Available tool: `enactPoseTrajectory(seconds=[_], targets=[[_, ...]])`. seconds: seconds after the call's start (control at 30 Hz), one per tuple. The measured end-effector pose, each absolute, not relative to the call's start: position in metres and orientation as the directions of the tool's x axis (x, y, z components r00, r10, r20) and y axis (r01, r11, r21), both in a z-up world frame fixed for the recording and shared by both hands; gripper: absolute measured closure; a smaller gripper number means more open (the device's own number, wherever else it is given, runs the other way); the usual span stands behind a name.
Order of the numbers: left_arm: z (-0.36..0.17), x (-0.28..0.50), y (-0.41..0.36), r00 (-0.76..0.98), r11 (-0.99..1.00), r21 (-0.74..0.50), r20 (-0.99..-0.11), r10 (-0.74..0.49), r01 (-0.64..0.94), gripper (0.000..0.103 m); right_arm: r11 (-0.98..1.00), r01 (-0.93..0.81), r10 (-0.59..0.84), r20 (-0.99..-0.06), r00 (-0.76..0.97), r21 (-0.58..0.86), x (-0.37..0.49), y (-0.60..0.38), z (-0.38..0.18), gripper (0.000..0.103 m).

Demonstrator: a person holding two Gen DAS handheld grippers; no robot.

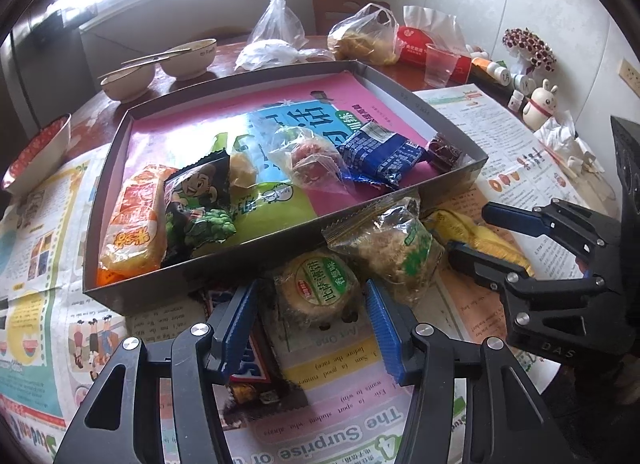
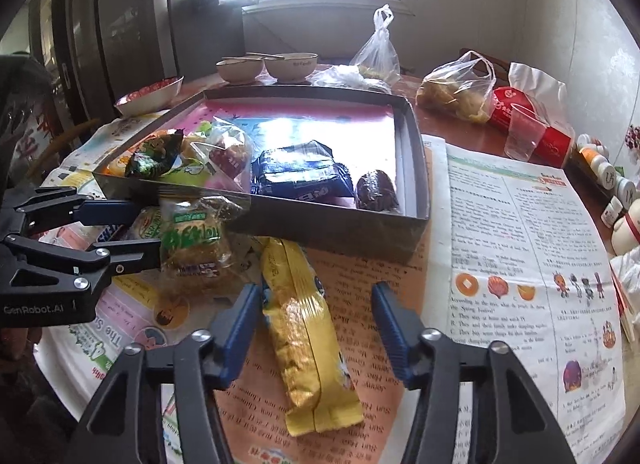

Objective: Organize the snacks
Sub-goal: 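Close the right tool on the yellow bar packet while the left tool grasps the round green-label bag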

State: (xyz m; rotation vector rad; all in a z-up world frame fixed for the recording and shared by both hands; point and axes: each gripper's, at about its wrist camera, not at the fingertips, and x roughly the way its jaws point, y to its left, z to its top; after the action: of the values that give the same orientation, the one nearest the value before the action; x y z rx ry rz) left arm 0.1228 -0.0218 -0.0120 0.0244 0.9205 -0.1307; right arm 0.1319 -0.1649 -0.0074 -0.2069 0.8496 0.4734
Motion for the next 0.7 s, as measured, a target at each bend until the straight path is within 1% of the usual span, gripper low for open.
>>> enactPoseTrajectory(seconds=[0.13,0.23,0.3,0.37,0.47,0.7], targets=[[-0.015,0.126,-0.024,0.594,0.992,-0.03,-0.799,-0.097,0.122,0.046,0.87,-0.493,0.318,-0.765,0.561,0.0,0.135,-0.159,-0.011,0.061],[-0.017,0.128,-0.025,0.589,0.992,-0.034,-0.802,-0.098,0.118,0.047,0.862,-0.507,0.341,-0.76,0.553,0.018,0.137,-0.157,-0.012,0.071],[-0.019,0.129,-0.025,0.587,0.993,-0.033,-0.804,-0.094,0.115,0.047,0.857,-0.515,0.353,-0.758,0.548,0.027,0.137,-0.156,-0.012,0.081],[-0.022,0.131,-0.026,0.584,0.993,-0.034,-0.807,-0.093,0.112,0.047,0.86,-0.51,0.348,-0.758,0.551,0.024,0.136,-0.157,-0.012,0.081],[-0.022,0.131,-0.026,0.593,0.994,-0.028,-0.801,-0.086,0.107,0.052,0.866,-0.498,0.354,-0.754,0.554,0.041,0.134,-0.162,-0.009,0.081],[-0.02,0.128,-0.014,0.593,0.99,-0.109,-0.792,-0.143,0.094,0.057,0.872,-0.481,0.378,-0.744,0.551,0.087,0.13,-0.174,-0.001,0.081]])
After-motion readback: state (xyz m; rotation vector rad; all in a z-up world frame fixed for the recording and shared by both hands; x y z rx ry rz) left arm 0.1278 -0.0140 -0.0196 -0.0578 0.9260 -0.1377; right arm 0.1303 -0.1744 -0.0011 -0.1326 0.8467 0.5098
